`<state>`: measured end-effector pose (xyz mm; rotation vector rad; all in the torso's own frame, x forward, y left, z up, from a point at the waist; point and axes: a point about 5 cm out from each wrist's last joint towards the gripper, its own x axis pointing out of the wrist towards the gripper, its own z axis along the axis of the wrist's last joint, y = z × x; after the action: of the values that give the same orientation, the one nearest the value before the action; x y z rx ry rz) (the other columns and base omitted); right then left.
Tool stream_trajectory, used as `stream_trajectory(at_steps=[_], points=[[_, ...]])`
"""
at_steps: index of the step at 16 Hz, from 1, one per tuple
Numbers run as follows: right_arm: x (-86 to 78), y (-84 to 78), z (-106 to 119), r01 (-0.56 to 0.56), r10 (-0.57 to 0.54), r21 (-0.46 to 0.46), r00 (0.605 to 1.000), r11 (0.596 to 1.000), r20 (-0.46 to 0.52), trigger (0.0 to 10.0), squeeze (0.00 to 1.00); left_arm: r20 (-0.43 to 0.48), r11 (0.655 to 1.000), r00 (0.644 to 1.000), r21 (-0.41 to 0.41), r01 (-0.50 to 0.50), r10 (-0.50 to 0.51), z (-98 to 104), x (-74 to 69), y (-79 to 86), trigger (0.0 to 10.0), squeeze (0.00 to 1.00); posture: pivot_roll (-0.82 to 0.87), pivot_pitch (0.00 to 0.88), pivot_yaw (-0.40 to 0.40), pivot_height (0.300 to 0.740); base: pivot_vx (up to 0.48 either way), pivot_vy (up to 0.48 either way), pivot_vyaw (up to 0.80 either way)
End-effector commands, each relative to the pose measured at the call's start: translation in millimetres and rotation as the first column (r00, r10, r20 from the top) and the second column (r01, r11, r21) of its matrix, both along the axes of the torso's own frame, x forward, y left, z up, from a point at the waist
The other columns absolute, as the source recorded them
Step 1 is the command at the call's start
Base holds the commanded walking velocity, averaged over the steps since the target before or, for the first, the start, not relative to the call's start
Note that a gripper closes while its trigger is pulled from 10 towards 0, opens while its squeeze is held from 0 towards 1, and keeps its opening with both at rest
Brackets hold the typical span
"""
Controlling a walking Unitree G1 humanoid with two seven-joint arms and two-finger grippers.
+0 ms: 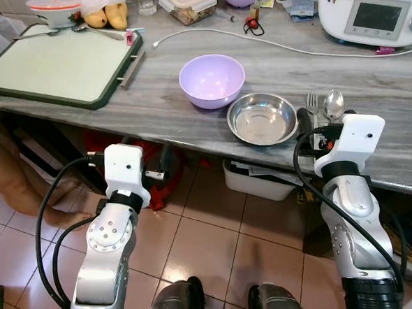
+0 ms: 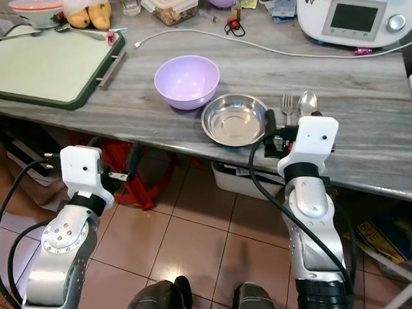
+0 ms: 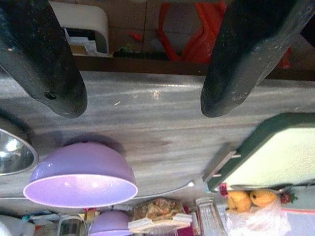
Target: Setting the table
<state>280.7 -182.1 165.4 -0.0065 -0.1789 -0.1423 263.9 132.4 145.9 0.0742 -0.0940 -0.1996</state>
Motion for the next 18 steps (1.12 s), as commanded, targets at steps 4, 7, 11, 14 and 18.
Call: stream_trajectory(at_steps=[4, 7, 11, 14, 18], points=[[0.0, 5.2, 0, -0.024, 0.024, -0.008, 1.000, 1.000, 0.003, 10.0, 0.00, 0.011, 1.000, 1.000, 0.009, -0.016, 0.016, -1, 1.9, 2.1, 10.0, 0.00, -0.02, 0.093, 0.052, 0.740, -0.120, 0.000, 0.00], [4.0, 4.9, 2, -0.032, 0.032, -0.009, 0.999, 0.999, 0.004, 10.0, 0.00, 0.015, 1.000, 1.000, 0.008, -0.014, 0.014, -1, 3.2, 0.8, 10.0, 0.00, -0.02, 0.088, 0.052, 0.740, -0.254, 0.000, 0.00], [8.5, 5.4, 7, -0.044, 0.045, -0.037, 0.999, 0.998, 0.022, 10.0, 0.00, 0.030, 1.000, 1.000, 0.012, -0.009, 0.009, 0, 6.2, 0.3, 10.0, 0.00, -0.02, 0.085, 0.049, 0.740, 0.000, 0.000, 0.00], [10.6, 2.2, 6, -0.031, 0.031, -0.039, 0.999, 0.999, 0.009, 10.0, 0.00, 0.035, 1.000, 0.999, 0.008, -0.006, 0.005, 1, 7.7, -1.1, 10.0, 0.00, -0.03, 0.080, 0.049, 0.740, 0.000, 0.000, 0.00], [12.6, -0.1, 4, -0.024, 0.024, -0.027, 1.000, 0.999, -0.004, 10.0, 0.00, 0.038, 1.000, 0.999, 0.006, -0.008, 0.008, 0, 8.3, -1.2, 10.0, 0.00, -0.03, 0.079, 0.044, 0.740, -0.122, 0.000, 0.00]])
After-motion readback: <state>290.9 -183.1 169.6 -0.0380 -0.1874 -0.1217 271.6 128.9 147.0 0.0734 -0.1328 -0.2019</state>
